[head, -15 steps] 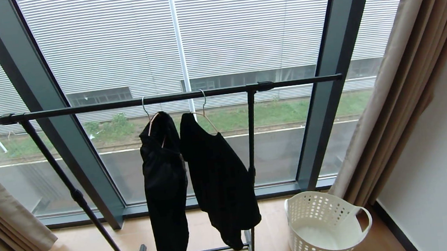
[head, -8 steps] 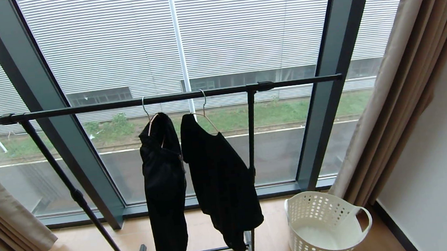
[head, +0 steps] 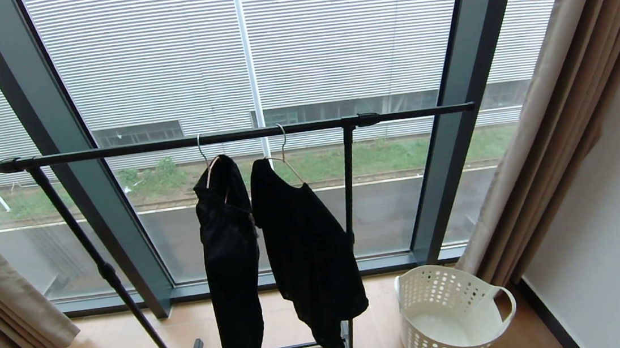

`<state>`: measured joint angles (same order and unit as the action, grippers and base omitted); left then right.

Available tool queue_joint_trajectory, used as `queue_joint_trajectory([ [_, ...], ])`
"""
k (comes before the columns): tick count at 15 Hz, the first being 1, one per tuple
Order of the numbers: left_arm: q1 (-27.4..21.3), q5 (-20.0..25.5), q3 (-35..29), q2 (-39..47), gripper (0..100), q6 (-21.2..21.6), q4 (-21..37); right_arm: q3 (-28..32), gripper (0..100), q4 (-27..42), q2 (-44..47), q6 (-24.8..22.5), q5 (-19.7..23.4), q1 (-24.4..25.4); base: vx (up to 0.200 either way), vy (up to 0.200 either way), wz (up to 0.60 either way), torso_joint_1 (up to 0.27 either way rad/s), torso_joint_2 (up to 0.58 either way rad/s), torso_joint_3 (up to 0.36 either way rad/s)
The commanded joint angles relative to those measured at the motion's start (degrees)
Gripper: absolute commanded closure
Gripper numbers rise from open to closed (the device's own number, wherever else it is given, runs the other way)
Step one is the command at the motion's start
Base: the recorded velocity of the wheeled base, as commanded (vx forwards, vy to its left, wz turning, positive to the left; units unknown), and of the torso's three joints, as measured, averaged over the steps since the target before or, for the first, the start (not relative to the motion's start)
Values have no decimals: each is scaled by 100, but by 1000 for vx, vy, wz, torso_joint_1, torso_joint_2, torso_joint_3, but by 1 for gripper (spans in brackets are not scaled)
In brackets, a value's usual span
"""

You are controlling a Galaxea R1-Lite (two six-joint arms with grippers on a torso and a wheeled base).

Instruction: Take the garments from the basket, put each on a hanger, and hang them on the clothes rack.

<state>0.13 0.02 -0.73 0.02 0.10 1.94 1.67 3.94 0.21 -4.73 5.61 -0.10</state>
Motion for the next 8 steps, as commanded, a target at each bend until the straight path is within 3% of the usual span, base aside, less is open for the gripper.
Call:
queue_joint_trajectory([
  [1,-5,-2,-6,-2,0,-1,0,0,0,2,-3,-2,2,1,0,0,0,0,0,0],
  [8,4,-2,-6,-2,0,-1,0,9,0,2,-3,-10,2,1,0,0,0,0,0,0],
])
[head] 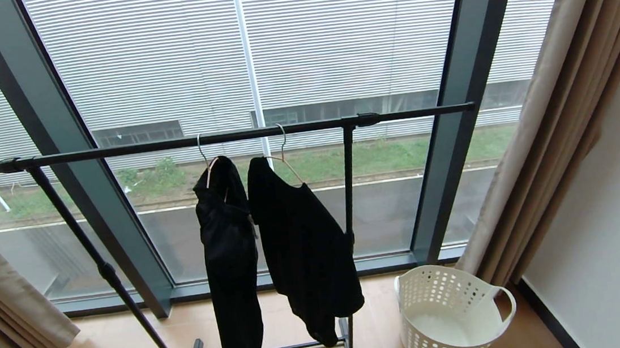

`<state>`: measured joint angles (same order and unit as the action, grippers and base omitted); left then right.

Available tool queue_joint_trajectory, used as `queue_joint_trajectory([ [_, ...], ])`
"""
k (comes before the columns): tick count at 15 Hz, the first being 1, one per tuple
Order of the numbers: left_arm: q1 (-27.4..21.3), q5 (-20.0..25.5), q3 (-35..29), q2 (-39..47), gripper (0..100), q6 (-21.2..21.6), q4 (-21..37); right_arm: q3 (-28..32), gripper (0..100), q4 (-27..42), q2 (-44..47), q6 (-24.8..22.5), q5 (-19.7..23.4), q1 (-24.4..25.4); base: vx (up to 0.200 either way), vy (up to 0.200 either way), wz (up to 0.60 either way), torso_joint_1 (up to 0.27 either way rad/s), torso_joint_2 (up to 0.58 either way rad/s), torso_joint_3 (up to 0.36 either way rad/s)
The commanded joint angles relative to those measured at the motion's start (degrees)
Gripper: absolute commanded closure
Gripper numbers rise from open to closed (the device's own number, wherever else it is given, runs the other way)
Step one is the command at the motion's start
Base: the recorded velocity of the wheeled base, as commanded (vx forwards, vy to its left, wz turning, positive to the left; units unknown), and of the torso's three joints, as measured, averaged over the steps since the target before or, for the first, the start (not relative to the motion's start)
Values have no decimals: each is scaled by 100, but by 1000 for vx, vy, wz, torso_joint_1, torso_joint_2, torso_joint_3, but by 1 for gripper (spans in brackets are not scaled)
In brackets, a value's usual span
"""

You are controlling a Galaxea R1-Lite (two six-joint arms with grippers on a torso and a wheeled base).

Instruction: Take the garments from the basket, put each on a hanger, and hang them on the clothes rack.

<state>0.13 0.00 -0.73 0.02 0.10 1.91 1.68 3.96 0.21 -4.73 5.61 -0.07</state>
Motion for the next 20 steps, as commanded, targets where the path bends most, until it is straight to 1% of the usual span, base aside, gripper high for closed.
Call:
queue_joint_trajectory([
  [1,4,0,3,-2,0,-1,2,-1,0,-1,-3,-10,2,-1,0,0,0,0,0,0],
  [20,4,0,3,-2,0,-1,2,-1,0,-1,-3,-2,2,-1,0,0,0,0,0,0],
])
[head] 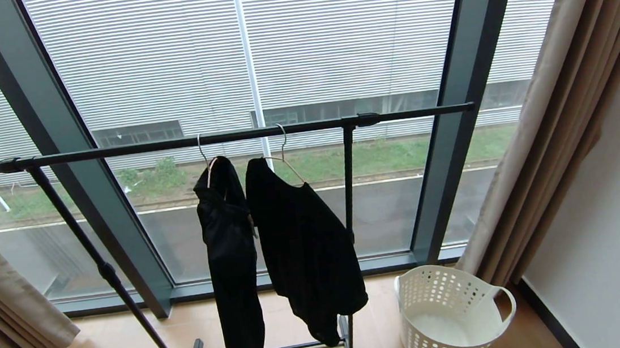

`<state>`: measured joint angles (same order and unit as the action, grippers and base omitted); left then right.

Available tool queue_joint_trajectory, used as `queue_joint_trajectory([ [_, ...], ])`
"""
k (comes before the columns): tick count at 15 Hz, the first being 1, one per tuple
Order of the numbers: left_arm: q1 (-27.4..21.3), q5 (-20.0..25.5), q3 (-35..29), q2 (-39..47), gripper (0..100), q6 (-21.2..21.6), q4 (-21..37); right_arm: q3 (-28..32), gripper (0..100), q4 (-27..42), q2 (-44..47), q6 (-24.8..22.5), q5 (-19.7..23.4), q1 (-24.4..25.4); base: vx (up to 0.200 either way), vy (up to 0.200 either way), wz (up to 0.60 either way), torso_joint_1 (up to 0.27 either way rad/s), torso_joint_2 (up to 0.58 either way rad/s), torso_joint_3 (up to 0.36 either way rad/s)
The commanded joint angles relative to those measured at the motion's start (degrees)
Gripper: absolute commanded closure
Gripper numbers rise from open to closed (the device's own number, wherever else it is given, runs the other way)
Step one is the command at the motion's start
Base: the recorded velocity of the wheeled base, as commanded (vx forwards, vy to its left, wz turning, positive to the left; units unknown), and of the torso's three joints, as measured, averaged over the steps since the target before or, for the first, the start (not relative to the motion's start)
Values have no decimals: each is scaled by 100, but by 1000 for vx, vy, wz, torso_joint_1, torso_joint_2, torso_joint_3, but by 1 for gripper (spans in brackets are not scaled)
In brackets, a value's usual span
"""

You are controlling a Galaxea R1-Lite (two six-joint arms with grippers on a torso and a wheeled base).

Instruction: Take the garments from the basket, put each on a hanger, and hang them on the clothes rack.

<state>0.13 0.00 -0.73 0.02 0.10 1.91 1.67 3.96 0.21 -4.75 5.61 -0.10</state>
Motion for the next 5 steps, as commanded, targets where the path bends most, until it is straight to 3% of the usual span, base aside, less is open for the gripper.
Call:
queue_joint_trajectory([
  [1,4,0,-6,-2,0,-1,2,0,0,-1,-3,1,2,1,0,0,0,0,0,0],
  [5,4,0,3,-2,0,-1,2,0,0,-1,-3,1,2,1,0,0,0,0,0,0],
])
